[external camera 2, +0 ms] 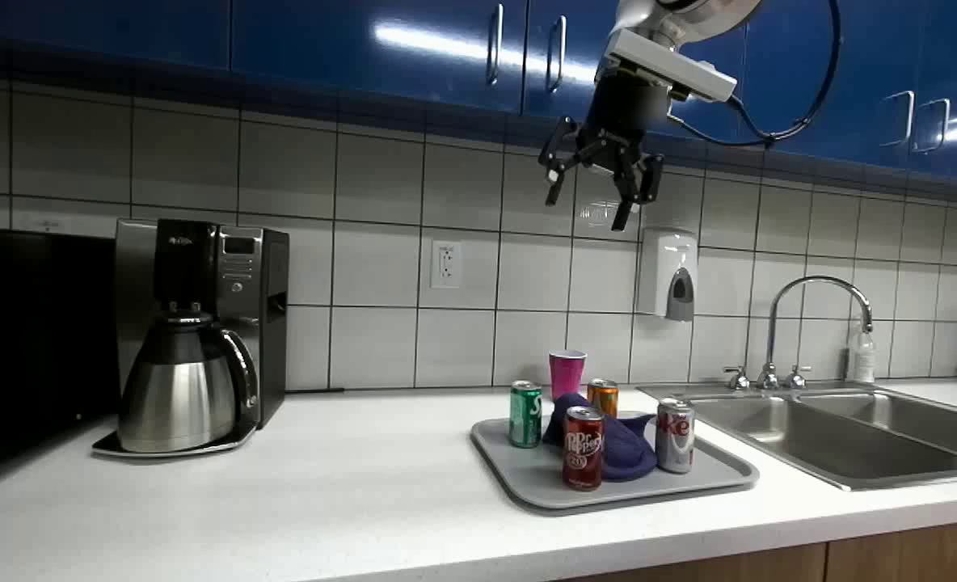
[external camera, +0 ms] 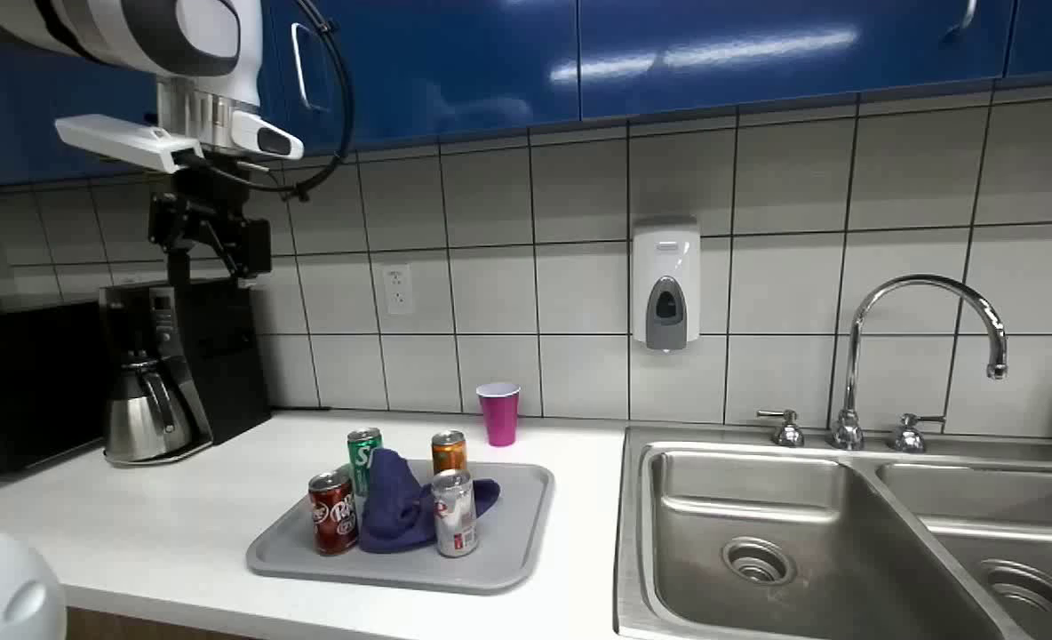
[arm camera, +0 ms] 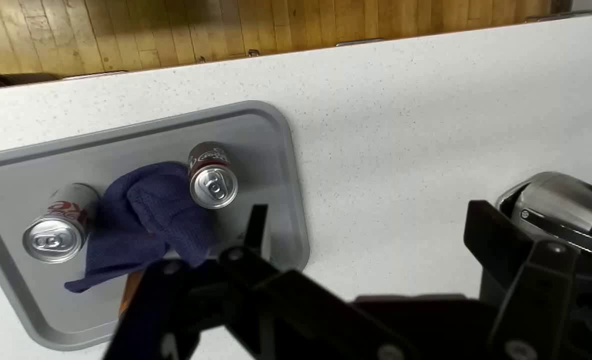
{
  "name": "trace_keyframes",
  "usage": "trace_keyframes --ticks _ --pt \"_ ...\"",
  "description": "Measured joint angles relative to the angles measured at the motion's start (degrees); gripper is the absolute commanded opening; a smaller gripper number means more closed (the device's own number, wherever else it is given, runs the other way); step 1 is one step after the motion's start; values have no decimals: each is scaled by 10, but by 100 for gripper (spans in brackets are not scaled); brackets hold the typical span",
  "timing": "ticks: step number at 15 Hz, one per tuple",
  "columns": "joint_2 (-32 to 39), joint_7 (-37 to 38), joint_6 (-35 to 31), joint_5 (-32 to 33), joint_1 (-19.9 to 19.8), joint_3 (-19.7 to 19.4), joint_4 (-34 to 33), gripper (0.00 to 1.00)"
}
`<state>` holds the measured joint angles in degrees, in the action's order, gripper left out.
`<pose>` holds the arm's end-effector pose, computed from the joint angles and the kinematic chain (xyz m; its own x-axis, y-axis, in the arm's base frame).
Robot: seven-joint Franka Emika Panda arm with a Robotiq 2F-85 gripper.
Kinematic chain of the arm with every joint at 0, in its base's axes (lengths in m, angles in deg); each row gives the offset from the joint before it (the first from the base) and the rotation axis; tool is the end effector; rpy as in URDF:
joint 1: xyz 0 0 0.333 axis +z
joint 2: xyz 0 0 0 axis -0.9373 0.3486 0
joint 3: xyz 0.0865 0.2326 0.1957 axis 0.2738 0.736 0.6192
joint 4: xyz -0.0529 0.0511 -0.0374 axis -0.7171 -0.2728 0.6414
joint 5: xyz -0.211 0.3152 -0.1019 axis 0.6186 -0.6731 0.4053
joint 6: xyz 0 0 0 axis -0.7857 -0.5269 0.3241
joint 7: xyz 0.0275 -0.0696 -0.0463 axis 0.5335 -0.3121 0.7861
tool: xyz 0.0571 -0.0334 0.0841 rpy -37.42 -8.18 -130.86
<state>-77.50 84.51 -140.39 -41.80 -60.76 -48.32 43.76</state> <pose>0.4072 0.1400 0.5463 0.9977 -0.0606 0.0302 -0.0504 -0.9624 -0.2670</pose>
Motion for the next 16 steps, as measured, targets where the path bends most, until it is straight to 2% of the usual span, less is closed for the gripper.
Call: trace_keyframes --ticks 12,16 --pt "1 0 0 0 0 0 0 100" --pt "1 0 -20 8 0 12 7 100"
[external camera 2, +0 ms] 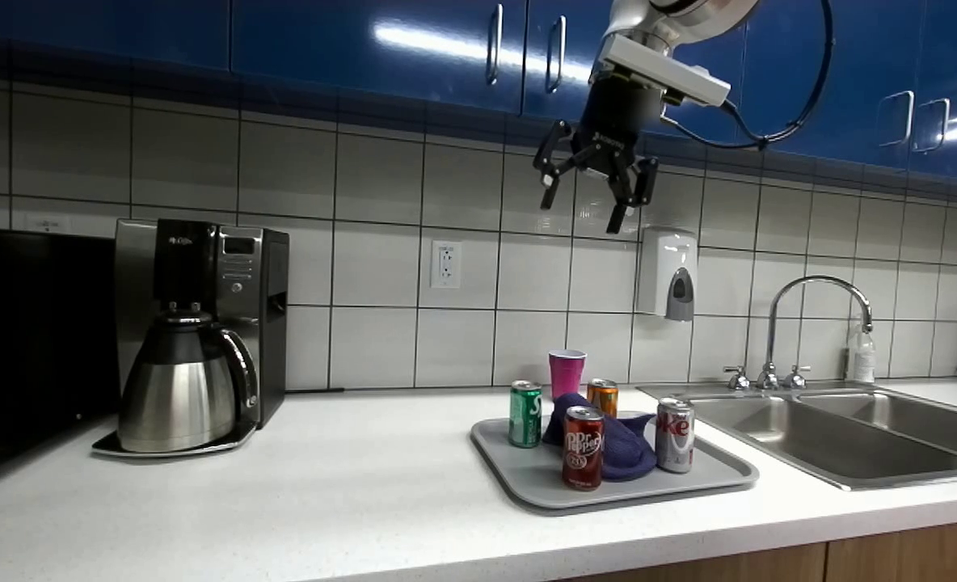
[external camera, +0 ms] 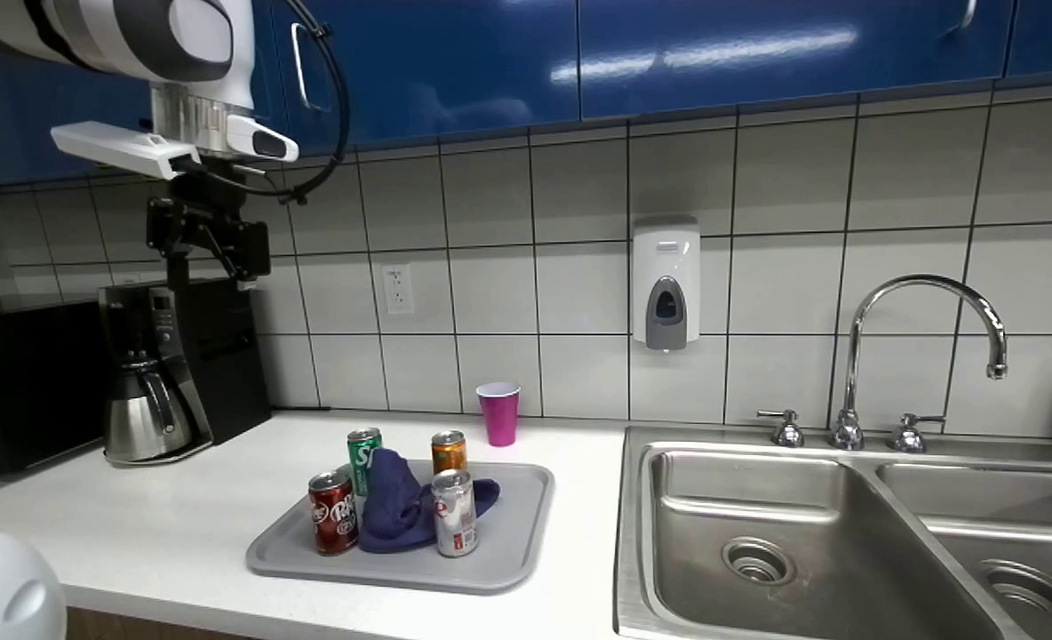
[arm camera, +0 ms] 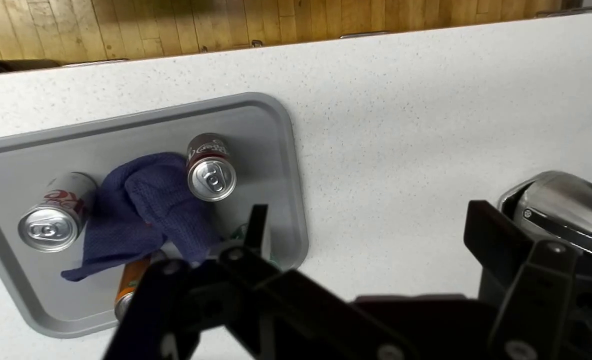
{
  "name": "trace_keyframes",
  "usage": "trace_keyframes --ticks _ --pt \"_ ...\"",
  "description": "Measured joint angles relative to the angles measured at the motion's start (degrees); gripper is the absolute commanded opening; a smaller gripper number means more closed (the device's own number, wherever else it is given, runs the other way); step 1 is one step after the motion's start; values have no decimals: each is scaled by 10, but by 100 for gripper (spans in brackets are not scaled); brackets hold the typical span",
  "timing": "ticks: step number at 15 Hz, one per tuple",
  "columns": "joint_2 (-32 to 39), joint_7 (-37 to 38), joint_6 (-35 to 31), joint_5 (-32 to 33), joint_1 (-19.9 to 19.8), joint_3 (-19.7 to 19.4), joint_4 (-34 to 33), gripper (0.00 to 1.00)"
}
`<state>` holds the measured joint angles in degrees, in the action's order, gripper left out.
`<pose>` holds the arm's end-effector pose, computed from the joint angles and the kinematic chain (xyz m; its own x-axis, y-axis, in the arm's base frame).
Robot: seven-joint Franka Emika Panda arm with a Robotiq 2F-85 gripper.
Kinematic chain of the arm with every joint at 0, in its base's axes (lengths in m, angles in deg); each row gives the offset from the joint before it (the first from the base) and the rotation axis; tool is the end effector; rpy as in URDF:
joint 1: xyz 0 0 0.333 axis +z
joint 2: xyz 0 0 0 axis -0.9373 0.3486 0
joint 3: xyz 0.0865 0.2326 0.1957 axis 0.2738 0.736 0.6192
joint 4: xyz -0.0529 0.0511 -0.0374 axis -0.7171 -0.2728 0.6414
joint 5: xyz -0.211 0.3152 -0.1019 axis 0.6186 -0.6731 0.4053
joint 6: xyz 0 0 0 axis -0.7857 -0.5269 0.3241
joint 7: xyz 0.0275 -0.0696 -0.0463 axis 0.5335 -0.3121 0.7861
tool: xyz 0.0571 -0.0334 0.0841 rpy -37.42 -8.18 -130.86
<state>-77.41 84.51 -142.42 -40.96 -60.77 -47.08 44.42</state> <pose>0.4071 0.1482 0.5423 0.9973 -0.0460 0.0573 -0.0304 -0.9681 -0.2489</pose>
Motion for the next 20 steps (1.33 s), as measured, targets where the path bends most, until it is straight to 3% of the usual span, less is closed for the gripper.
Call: trace_keyframes --ticks 7,20 --pt "5 1 -39 24 0 23 28 100" --pt "62 1 -105 61 -14 20 60 100"
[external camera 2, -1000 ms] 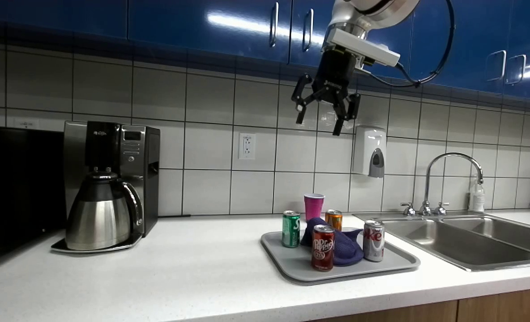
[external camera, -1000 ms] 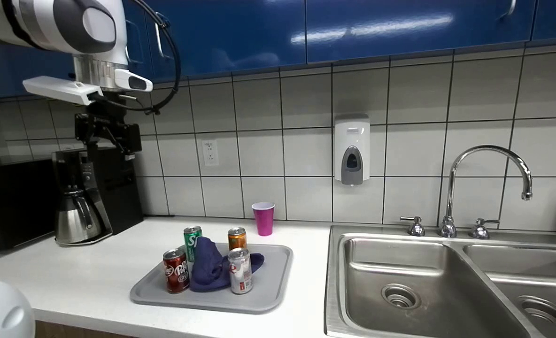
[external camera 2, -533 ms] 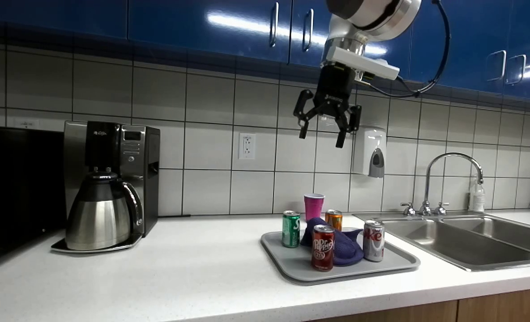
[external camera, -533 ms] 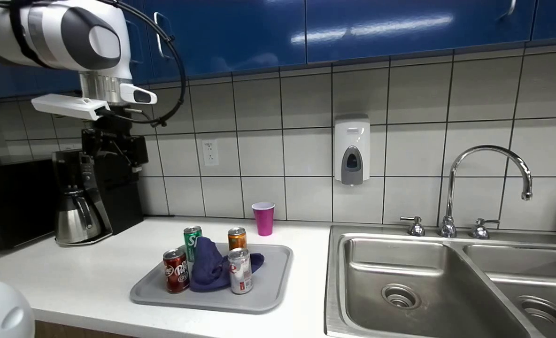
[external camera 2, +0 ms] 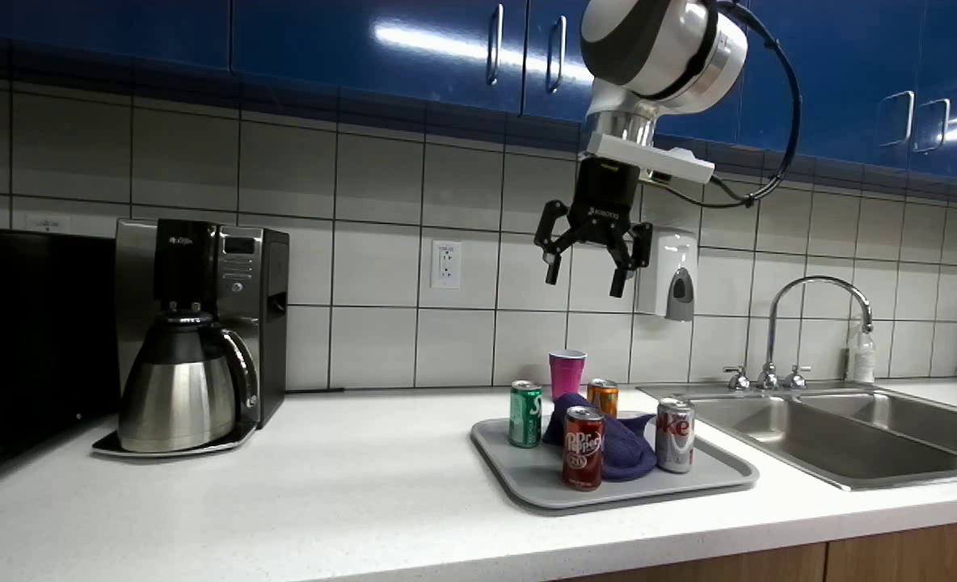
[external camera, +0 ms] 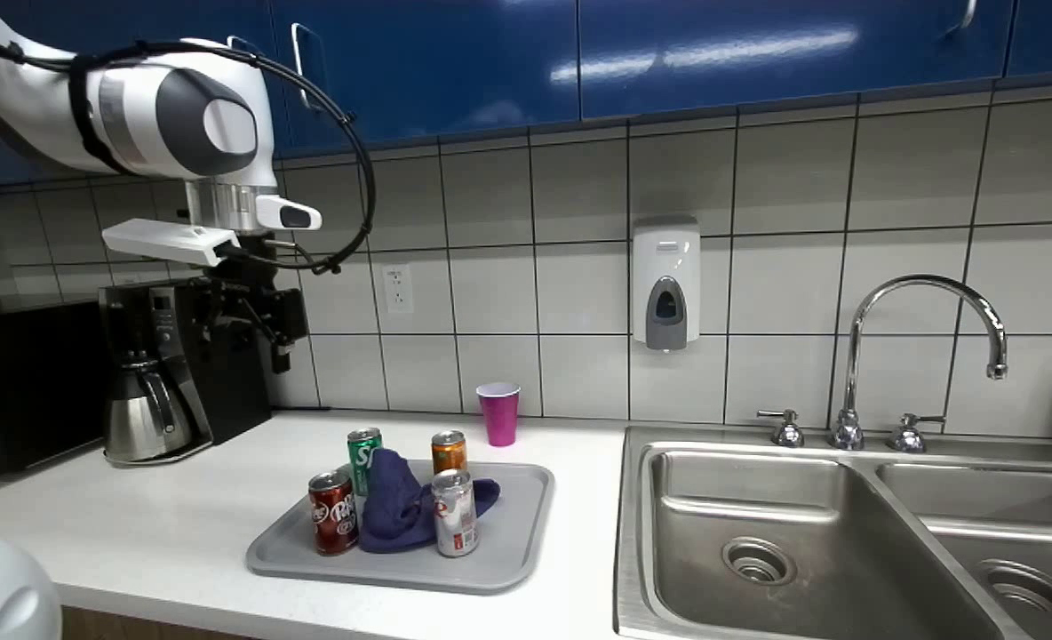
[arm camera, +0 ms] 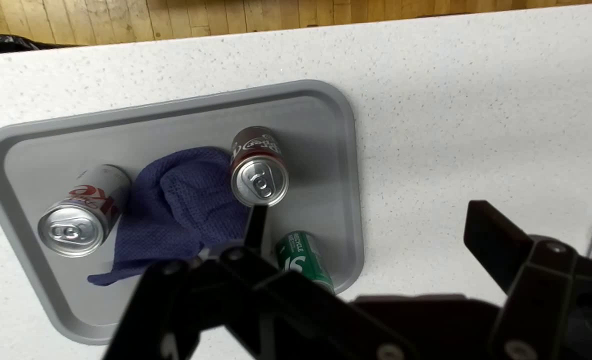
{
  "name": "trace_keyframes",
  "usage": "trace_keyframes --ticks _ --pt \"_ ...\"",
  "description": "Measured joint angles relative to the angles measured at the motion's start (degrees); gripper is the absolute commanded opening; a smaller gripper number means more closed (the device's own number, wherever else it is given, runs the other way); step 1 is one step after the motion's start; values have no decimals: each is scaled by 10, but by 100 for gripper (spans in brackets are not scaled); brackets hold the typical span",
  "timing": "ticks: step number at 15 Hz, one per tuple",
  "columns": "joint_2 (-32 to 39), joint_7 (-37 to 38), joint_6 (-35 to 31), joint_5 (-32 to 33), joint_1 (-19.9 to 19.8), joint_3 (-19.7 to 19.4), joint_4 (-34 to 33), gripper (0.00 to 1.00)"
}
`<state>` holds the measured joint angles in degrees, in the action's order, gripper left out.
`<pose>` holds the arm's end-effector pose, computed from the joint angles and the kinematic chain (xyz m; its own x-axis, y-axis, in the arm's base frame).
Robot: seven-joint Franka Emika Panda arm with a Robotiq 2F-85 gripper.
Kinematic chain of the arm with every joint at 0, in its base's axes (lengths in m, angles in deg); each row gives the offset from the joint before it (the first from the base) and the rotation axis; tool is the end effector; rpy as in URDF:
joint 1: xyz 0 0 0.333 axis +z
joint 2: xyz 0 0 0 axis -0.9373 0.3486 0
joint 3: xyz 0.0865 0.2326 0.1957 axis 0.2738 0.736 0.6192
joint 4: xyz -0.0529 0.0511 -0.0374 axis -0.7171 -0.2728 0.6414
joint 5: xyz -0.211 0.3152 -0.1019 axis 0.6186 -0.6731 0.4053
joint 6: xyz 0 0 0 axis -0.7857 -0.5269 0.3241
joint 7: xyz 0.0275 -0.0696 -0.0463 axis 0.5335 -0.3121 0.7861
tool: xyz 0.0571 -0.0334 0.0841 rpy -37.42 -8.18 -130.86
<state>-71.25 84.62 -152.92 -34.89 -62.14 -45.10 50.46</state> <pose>0.4279 0.1437 0.4598 0.9977 -0.0333 0.0588 -0.0252 -0.9908 -0.1331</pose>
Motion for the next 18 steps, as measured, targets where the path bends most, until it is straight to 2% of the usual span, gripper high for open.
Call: trace_keyframes --ticks 18 --pt "140 21 -122 89 -7 -8 3 100"
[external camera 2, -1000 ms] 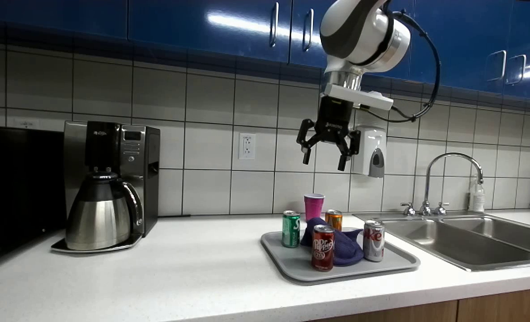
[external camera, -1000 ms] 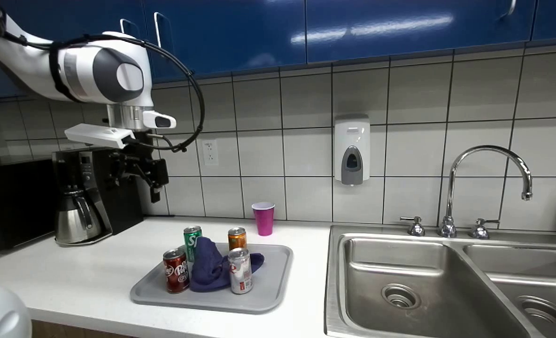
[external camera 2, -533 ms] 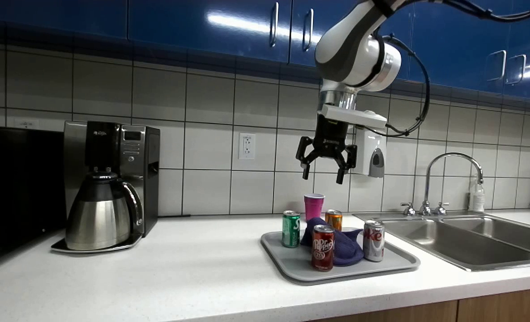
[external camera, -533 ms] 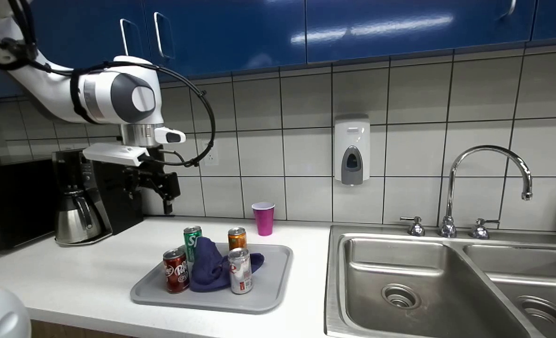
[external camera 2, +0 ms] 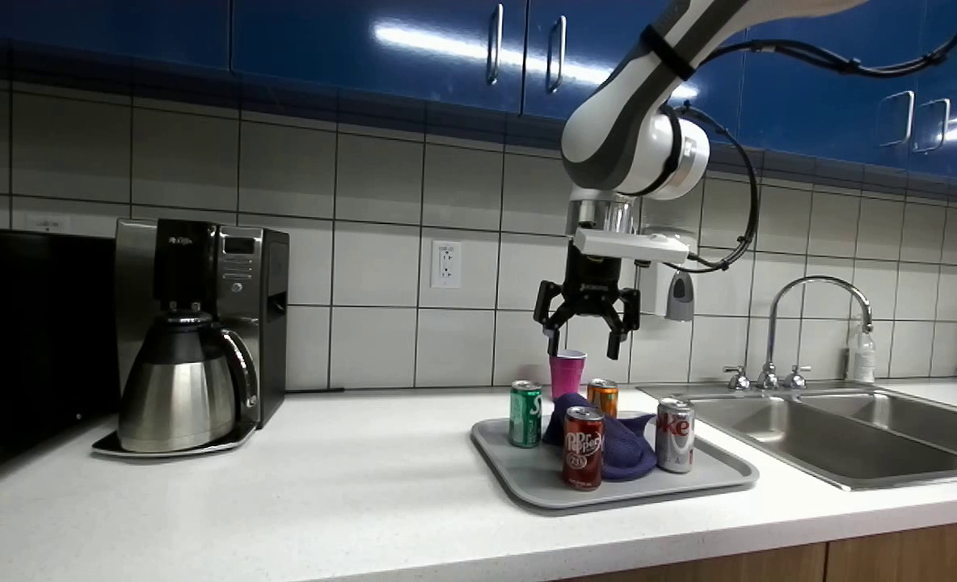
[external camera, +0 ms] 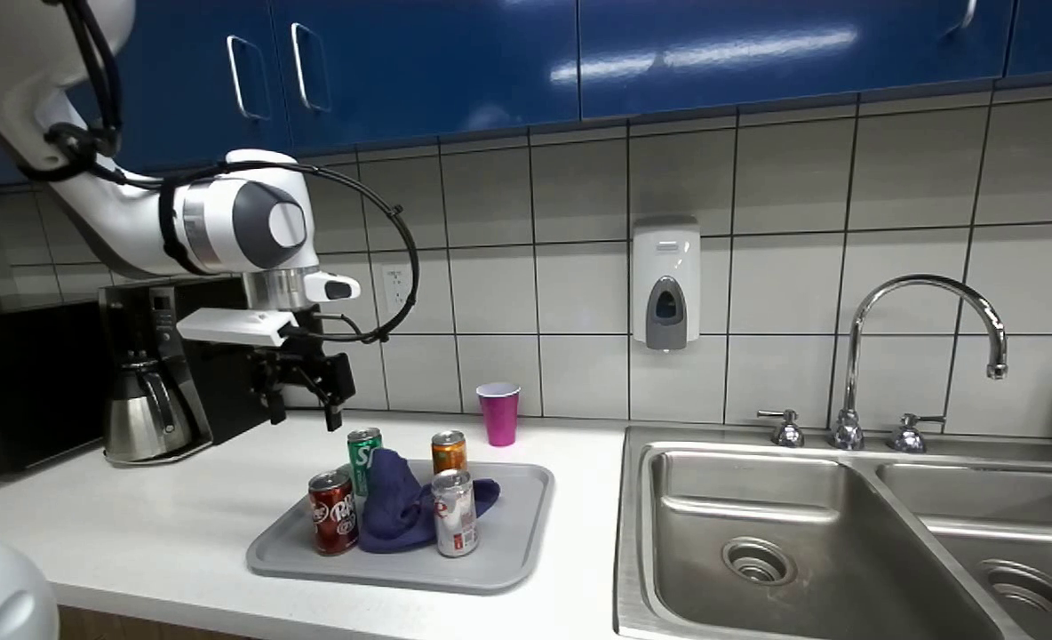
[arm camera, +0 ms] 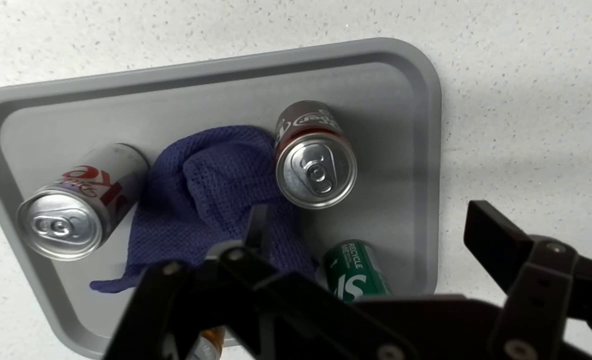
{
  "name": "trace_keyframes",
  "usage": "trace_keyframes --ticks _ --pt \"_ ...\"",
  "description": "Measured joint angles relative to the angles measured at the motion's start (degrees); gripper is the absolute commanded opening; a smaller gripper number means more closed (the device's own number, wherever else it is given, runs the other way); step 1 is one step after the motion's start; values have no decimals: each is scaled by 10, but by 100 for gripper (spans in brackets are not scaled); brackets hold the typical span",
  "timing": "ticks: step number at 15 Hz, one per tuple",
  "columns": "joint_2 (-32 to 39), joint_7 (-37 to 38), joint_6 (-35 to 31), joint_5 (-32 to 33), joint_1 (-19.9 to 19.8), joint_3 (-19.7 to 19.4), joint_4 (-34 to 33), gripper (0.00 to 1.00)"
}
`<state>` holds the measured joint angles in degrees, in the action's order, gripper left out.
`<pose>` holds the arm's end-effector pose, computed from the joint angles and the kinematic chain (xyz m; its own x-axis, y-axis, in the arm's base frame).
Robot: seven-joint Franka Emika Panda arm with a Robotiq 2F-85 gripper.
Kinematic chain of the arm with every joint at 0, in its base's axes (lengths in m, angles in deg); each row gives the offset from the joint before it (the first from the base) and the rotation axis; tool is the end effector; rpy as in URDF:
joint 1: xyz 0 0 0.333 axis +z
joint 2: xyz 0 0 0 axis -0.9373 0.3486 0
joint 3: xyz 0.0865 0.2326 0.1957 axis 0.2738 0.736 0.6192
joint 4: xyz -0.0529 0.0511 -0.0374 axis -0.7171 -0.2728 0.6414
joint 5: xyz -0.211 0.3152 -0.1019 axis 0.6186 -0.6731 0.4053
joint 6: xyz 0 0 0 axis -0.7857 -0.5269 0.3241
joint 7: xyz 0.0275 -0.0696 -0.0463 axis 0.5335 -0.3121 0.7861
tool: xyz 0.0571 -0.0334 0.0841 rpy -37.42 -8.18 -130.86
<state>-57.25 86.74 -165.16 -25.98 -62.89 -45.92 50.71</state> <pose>0.4722 0.1322 0.3644 0.9984 -0.0183 0.0530 -0.0167 -0.9994 -0.0291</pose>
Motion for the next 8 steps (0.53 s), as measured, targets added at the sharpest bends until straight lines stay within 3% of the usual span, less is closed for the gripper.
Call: trace_keyframes --ticks 8 --pt "37 27 -15 33 0 -6 2 100"
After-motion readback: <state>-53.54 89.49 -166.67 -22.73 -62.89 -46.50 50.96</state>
